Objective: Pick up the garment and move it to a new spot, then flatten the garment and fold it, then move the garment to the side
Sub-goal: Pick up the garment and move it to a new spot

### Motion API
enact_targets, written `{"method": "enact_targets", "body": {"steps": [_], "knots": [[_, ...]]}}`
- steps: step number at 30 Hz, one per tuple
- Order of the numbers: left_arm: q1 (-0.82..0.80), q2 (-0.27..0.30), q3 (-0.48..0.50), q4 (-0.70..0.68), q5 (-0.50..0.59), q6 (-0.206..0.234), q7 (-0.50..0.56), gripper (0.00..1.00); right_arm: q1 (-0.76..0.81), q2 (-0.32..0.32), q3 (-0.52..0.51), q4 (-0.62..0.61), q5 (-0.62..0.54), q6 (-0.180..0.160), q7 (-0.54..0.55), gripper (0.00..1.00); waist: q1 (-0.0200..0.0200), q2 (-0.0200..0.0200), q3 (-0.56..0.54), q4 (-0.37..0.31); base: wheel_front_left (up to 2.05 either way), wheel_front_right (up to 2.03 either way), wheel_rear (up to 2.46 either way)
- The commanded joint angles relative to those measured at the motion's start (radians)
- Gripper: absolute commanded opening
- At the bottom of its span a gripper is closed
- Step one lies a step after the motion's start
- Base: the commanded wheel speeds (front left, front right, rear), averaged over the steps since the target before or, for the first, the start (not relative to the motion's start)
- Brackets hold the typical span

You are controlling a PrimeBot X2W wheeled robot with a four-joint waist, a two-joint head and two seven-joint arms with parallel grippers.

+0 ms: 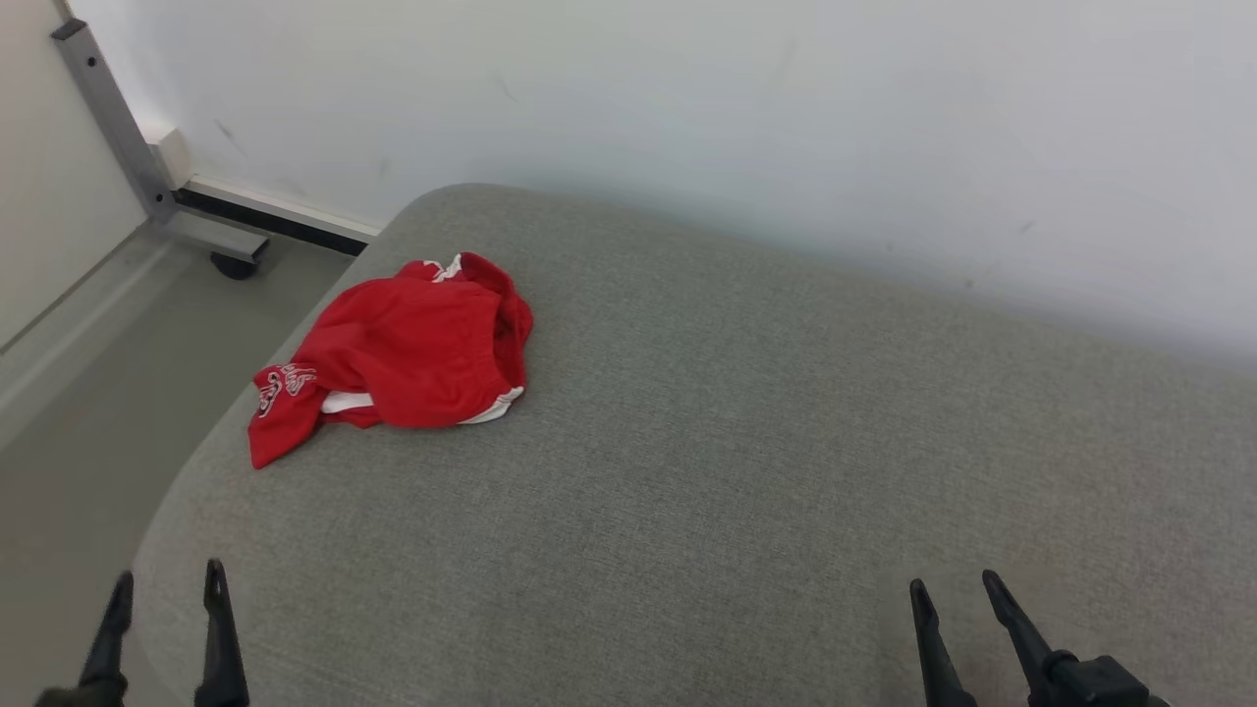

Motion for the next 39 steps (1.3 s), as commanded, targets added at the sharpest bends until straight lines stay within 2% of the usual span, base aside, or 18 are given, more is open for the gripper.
{"method": "enact_targets", "body": {"steps": [1,9,17,21,26,28,34,39], "knots": [[-0.040,0.010,0.004,0.002,-0.017,-0.004,0.003,1.00,-0.015,-0.008,-0.001,-0.008,-0.009,-0.003,-0.005,1.00,0.0000,0.0000,0.037,-0.042,0.00,0.00,0.00],[-0.263,0.052,0.011,0.042,-0.055,-0.026,0.036,1.00,-0.073,-0.048,0.002,-0.030,-0.012,-0.003,-0.005,1.00,0.0000,0.0000,0.153,-0.143,0.00,0.00,0.00],[-0.508,0.128,0.004,0.128,-0.070,-0.049,0.069,1.00,-0.158,-0.087,-0.008,-0.112,-0.021,-0.003,-0.005,1.00,0.0000,0.0000,0.317,-0.280,0.00,0.00,0.00],[-0.616,0.146,0.021,0.201,-0.109,-0.058,0.077,1.00,-0.191,-0.102,-0.017,-0.157,-0.014,-0.003,-0.005,1.00,0.0000,0.0000,0.381,-0.337,0.00,0.00,0.00],[-0.711,0.207,0.018,0.310,-0.109,-0.067,0.104,1.00,-0.217,-0.102,-0.019,-0.206,-0.010,-0.003,-0.005,1.00,0.0000,0.0000,0.436,-0.397,0.00,0.00,0.00],[-0.739,0.208,0.022,0.337,-0.120,-0.065,0.100,1.00,-0.222,-0.097,-0.021,-0.220,-0.011,-0.003,-0.005,1.00,0.0000,0.0000,0.448,-0.415,0.00,0.00,0.00],[-0.796,0.262,0.009,0.460,-0.126,-0.076,0.147,1.00,-0.231,-0.093,-0.029,-0.233,-0.013,-0.003,-0.004,1.00,0.0000,0.0000,0.478,-0.446,0.00,0.00,0.00],[-0.829,0.296,-0.017,0.600,-0.138,-0.086,0.237,1.00,-0.236,-0.091,-0.027,-0.232,-0.012,-0.003,-0.004,1.00,0.0000,0.0000,0.484,-0.457,0.00,0.00,0.00]]}}
